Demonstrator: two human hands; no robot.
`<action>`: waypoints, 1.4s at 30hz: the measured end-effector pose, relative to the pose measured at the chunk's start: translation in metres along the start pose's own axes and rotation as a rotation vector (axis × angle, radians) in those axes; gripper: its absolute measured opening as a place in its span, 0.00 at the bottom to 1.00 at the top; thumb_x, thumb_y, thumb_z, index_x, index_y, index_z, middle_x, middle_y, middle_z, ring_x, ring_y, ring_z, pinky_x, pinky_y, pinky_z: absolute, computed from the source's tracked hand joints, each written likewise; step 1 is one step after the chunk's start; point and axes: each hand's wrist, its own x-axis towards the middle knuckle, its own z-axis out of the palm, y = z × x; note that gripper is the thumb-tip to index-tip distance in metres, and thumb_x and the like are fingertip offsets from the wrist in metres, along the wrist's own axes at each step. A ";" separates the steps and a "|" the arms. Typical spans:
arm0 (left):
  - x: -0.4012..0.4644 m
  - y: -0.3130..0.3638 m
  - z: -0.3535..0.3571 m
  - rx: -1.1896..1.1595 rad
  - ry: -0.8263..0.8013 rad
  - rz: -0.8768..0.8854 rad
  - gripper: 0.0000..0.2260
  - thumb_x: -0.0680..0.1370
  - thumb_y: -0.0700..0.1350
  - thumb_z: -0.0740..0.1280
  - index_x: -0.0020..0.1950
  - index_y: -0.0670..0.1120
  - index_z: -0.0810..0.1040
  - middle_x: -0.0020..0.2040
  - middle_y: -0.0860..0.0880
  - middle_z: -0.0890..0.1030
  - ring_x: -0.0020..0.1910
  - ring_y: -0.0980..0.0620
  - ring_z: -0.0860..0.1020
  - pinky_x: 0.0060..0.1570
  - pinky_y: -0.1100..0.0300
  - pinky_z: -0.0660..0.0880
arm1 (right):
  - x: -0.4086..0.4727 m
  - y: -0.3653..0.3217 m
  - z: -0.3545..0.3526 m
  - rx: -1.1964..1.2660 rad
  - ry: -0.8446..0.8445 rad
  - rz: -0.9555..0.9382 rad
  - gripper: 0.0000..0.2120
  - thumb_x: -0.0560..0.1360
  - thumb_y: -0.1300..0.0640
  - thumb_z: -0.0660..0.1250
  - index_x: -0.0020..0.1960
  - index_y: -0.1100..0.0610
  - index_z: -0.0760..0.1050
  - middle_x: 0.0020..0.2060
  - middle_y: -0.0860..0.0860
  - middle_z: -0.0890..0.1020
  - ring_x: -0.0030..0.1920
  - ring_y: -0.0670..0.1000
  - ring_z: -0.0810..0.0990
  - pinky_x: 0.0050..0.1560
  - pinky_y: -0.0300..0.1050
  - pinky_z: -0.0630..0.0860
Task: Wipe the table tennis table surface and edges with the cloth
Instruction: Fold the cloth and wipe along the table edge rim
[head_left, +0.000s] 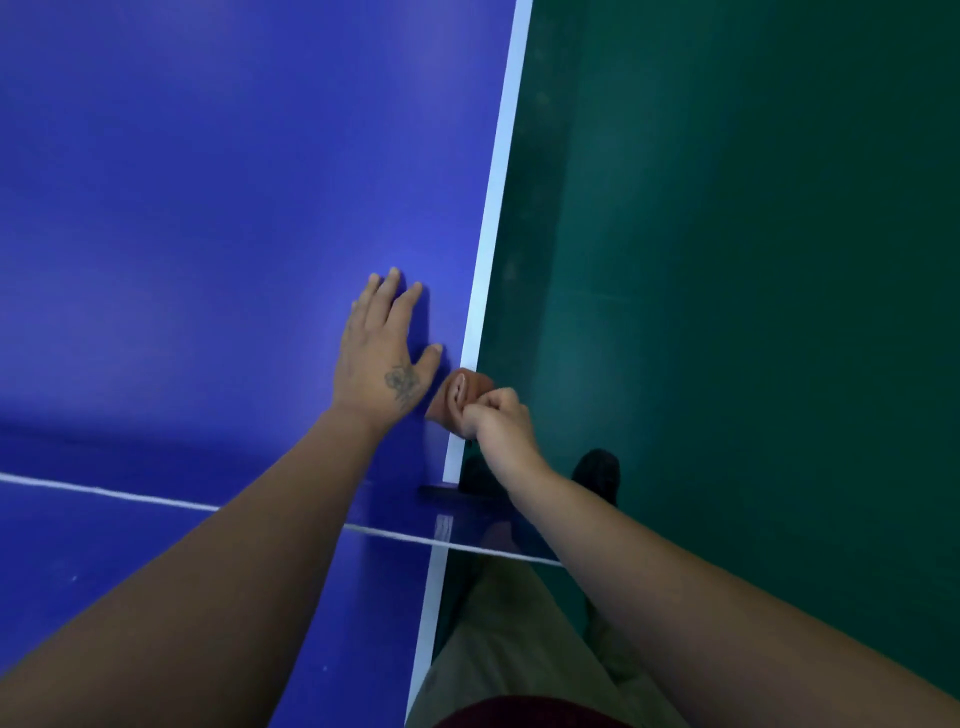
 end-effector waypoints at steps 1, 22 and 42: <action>0.002 -0.003 0.004 0.029 0.038 0.018 0.31 0.84 0.51 0.70 0.85 0.45 0.65 0.87 0.45 0.58 0.88 0.44 0.50 0.85 0.44 0.50 | 0.002 0.000 0.000 0.068 0.000 0.023 0.08 0.59 0.54 0.64 0.38 0.54 0.73 0.45 0.54 0.81 0.42 0.54 0.78 0.43 0.51 0.72; 0.016 -0.035 0.045 0.325 0.265 0.012 0.31 0.88 0.58 0.52 0.89 0.48 0.52 0.89 0.45 0.50 0.88 0.43 0.46 0.85 0.38 0.46 | 0.039 -0.012 0.025 -0.214 0.202 -0.043 0.20 0.85 0.43 0.61 0.66 0.58 0.76 0.58 0.56 0.83 0.58 0.58 0.82 0.57 0.49 0.77; 0.015 -0.034 0.045 0.317 0.288 0.023 0.31 0.87 0.58 0.53 0.88 0.48 0.54 0.89 0.44 0.52 0.88 0.43 0.47 0.85 0.39 0.46 | 0.047 -0.007 0.029 -0.190 0.145 0.010 0.17 0.85 0.47 0.61 0.63 0.59 0.77 0.58 0.56 0.84 0.58 0.58 0.83 0.60 0.52 0.78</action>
